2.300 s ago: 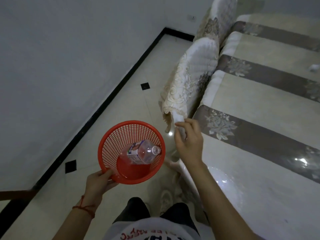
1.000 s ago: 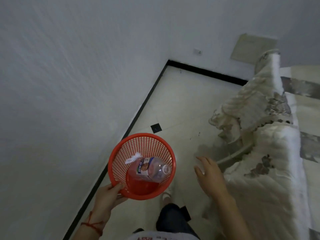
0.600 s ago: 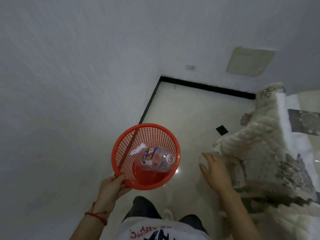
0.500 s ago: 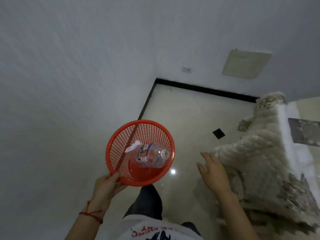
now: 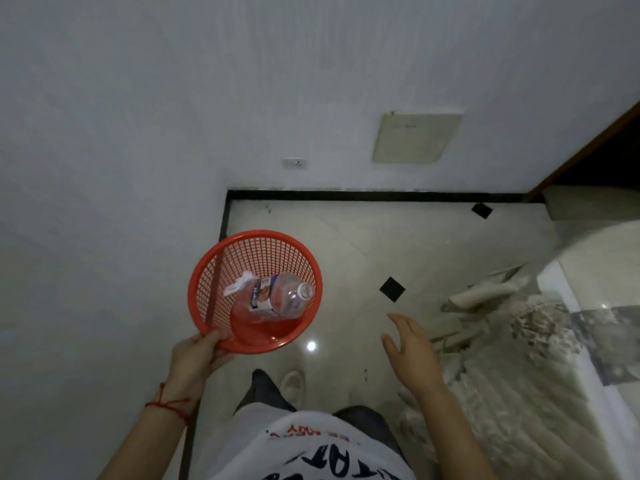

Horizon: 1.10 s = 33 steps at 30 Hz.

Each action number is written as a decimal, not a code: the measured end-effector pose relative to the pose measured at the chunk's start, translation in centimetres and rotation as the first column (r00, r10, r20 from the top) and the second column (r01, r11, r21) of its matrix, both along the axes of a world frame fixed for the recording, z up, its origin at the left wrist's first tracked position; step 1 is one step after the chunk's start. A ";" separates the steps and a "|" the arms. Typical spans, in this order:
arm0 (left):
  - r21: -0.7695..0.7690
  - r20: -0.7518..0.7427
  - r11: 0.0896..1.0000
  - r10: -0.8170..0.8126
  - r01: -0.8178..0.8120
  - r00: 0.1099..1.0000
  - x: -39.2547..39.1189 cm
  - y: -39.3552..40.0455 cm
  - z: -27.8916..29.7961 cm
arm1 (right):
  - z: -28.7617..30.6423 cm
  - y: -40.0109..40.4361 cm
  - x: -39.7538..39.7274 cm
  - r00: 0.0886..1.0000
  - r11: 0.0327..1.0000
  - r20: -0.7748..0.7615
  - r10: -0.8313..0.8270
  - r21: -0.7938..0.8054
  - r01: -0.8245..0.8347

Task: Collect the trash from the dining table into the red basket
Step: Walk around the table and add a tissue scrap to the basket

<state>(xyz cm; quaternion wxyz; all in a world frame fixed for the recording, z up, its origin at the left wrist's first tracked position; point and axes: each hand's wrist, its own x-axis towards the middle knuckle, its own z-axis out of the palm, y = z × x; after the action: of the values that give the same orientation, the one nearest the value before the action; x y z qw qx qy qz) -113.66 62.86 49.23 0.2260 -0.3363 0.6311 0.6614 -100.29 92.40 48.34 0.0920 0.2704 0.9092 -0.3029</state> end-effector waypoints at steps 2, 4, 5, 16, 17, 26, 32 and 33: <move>0.000 -0.016 0.998 -0.068 0.068 0.998 -4.9 2.8 0.3 | 0.1 1.6 -2.5 0.998 0.998 0.007 -0.058 -0.007 0.058; 0.007 -0.035 0.989 -0.145 0.145 0.989 -9.3 6.0 0.7 | 0.1 3.3 -4.2 0.993 0.992 0.007 -0.121 -0.014 0.122; 0.017 -0.042 0.983 -0.180 0.181 0.983 -11.3 7.7 0.8 | 0.0 4.2 -5.0 0.988 0.988 0.008 -0.153 -0.016 0.153; -0.032 -0.037 0.910 -0.413 0.412 0.910 -26.7 26.3 -0.1 | -0.8 19.5 -17.6 0.912 0.913 -0.040 -0.408 -0.037 0.406; -0.047 -0.033 0.893 -0.449 0.447 0.893 -27.7 28.1 -0.1 | -0.4 21.0 -18.6 0.900 0.901 -0.054 -0.433 -0.040 0.431; 0.002 -0.017 0.669 -0.743 0.743 0.669 -35.6 44.8 0.9 | 2.1 29.7 -21.9 0.718 0.730 -0.160 -0.677 -0.021 0.683; 0.006 0.014 0.406 -0.914 0.914 0.406 -38.5 57.9 0.2 | 2.3 32.6 -21.5 0.433 0.440 -0.167 -0.886 -0.003 0.898; 0.009 0.017 0.345 -0.938 0.938 0.345 -38.9 59.9 0.2 | 2.4 32.9 -21.8 0.378 0.383 -0.166 -0.911 -0.003 0.924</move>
<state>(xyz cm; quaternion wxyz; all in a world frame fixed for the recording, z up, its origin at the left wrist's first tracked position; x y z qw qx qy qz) -152.57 122.77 49.41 0.5694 0.0787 0.7086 0.4092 -122.09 125.28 50.75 -0.1676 0.7101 0.6239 -0.2799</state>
